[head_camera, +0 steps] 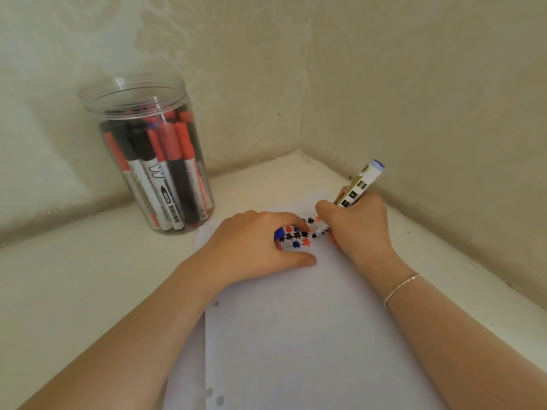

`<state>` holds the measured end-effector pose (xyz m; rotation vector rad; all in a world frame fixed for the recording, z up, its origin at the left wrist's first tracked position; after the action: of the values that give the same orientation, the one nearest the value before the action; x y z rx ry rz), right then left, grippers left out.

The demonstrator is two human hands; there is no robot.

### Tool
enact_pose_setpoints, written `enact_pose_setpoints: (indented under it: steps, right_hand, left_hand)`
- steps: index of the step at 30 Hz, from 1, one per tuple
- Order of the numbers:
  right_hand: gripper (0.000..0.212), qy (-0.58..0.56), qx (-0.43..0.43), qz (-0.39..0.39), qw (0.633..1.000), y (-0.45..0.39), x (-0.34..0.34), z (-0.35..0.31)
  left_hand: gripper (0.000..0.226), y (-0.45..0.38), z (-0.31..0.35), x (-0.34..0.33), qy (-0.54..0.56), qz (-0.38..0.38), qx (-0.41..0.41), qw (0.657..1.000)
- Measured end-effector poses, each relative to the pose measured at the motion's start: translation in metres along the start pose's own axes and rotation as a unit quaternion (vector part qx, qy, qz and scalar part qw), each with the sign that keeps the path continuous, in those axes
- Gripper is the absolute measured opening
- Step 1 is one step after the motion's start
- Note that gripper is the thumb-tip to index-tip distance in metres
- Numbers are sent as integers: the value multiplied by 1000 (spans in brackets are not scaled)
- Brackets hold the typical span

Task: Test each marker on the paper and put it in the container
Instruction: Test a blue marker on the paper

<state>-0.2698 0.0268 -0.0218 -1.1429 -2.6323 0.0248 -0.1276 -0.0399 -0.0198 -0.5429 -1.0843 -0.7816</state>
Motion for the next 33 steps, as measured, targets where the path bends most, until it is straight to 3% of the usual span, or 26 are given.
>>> enact_pose_setpoints:
  steps: [12,18,23,30,33]
  right_hand:
    - [38,35,41,13,998,0,-1,-1]
    - [35,14,25,-26,999,0,-2,2]
    - [39,44,66,5,997,1,-3,-2]
    - [28,4,31,-6,999,0,-1,1]
    - [33,24,47,-8,999,1,-3,0]
  left_hand:
    - [53,0,1,-1,-4,-1,5,1000]
    - [52,0,2,0,-12,-5,4,1000]
    - [53,0,1,-2,-9,-4,1,1000]
    - [52,0,0,-2,-2,-4,2,1000]
    - [52,0,0,-2,-2,-2,5,1000]
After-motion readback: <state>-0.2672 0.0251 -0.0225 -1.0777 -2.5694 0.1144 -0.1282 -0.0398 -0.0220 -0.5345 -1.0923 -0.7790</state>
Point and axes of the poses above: each hand's wrist, its own y-axis away from the middle knuckle, its own x-axis out of the back of the hand, z = x × y, the point moved 4 cm from there along -y, towards the middle knuckle, and after that the axes turned 1 degree about -y, right-handed, at the moved point
